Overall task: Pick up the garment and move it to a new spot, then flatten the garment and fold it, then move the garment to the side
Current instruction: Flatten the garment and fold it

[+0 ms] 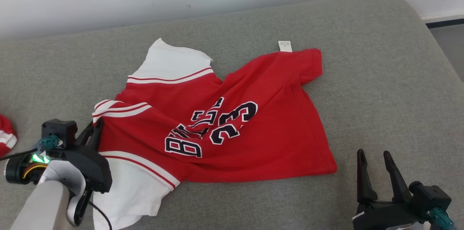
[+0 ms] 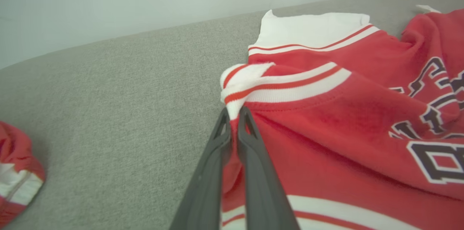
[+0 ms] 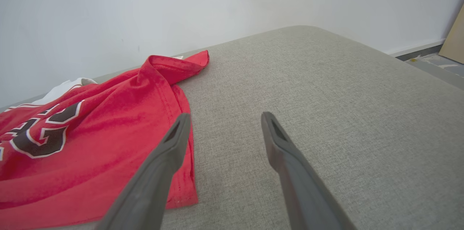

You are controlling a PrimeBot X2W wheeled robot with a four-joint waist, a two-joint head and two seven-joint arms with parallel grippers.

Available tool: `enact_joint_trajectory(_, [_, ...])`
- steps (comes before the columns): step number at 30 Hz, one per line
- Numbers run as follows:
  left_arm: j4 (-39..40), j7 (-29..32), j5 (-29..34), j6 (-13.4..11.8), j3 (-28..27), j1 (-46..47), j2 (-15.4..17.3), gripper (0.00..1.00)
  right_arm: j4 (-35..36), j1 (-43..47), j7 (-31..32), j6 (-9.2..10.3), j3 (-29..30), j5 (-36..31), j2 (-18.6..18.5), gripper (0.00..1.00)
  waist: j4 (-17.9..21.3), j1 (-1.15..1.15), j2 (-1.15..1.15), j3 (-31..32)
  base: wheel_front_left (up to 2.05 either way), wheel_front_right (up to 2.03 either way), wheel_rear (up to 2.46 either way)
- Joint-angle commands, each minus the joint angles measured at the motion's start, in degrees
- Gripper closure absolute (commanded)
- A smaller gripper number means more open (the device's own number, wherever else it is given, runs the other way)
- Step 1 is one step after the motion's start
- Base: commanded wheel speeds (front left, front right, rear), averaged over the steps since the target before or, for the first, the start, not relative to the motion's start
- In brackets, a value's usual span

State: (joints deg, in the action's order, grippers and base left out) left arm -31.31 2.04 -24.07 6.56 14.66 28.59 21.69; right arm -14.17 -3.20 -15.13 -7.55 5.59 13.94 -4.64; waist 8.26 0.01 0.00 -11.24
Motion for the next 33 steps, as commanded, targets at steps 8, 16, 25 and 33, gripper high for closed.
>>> enact_joint_trajectory(8, [-5.4, -8.2, 0.5, 0.2, 0.5, -0.3, -0.6, 0.00, -0.9, 2.0, 0.0, 0.14, 1.4, -0.4, 0.1, 0.00, -1.1, -0.01, 0.00, 3.1, 0.00, 0.00, 0.00])
enact_joint_trajectory(16, [0.7, -15.6, 0.0, -3.0, -1.8, -6.9, -1.7, 0.00, -0.5, 4.5, 0.0, 0.14, 2.1, -0.4, 0.0, 0.00, -4.2, -0.01, 0.00, 6.9, 0.00, 0.00, 0.00])
enact_joint_trajectory(25, [16.6, -17.2, 3.1, -9.7, -4.7, -20.0, -1.7, 0.00, 1.3, 6.7, 0.0, 0.14, 2.2, -1.0, 0.0, 0.00, -8.2, -0.01, 0.00, 9.8, 0.00, 0.00, 0.00])
enact_joint_trajectory(33, [26.8, -16.8, 5.9, -14.6, -5.0, -30.1, -1.7, 0.00, 2.7, 7.7, 0.3, 0.14, 1.3, -2.6, -0.2, 0.00, -10.0, -0.01, 0.00, 11.2, 0.00, 0.00, 0.00])
